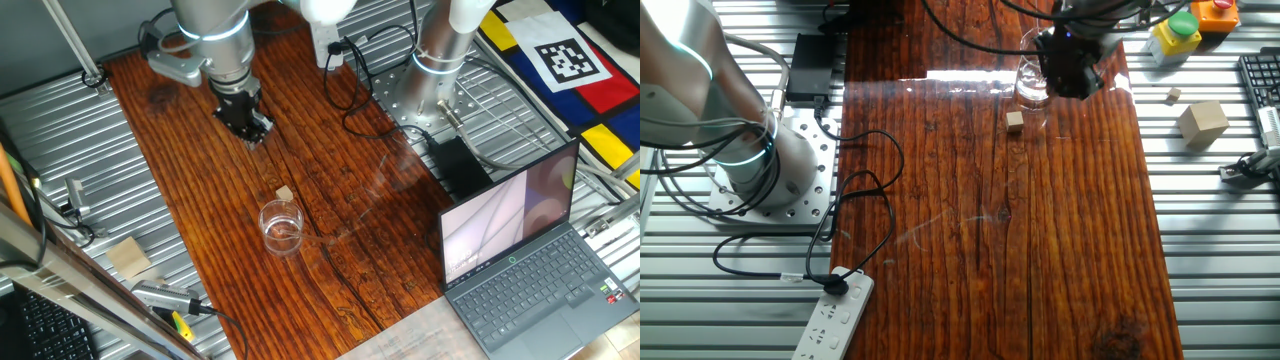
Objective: Stir the beaker with a glass rod
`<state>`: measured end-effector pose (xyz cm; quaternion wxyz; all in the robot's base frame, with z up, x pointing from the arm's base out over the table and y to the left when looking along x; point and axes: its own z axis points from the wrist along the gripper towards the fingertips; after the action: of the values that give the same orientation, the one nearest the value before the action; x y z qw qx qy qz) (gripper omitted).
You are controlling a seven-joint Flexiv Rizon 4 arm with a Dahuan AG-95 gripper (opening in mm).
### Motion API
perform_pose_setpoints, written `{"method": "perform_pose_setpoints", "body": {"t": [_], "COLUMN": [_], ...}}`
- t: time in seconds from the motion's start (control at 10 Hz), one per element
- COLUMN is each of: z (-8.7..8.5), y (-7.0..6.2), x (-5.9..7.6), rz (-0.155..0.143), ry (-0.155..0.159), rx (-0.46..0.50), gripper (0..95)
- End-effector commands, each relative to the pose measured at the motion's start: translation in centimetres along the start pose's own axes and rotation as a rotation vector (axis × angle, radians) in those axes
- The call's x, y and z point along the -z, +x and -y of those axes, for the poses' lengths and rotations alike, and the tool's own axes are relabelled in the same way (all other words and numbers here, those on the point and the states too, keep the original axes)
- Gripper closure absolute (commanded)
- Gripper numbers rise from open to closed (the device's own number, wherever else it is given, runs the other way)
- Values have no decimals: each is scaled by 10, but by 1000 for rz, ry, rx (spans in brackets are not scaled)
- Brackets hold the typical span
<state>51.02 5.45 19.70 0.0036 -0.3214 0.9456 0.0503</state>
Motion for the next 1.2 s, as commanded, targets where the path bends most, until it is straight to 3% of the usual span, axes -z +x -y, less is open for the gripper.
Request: {"method": "perform_pose_setpoints", "body": {"t": [0.1,0.3,0.5,0.7,1.0,1.2], "z": [-1,-1,-1,-1,-1,-1], "y": [-2,-2,-2,-2,-2,-2], "x": [0,0,0,0,0,0], "rz": [0,3,9,24,46,33], "ry": [1,7,40,36,22,23], "rx": [42,93,196,404,532,614], "gripper": [950,950,950,950,950,950]}}
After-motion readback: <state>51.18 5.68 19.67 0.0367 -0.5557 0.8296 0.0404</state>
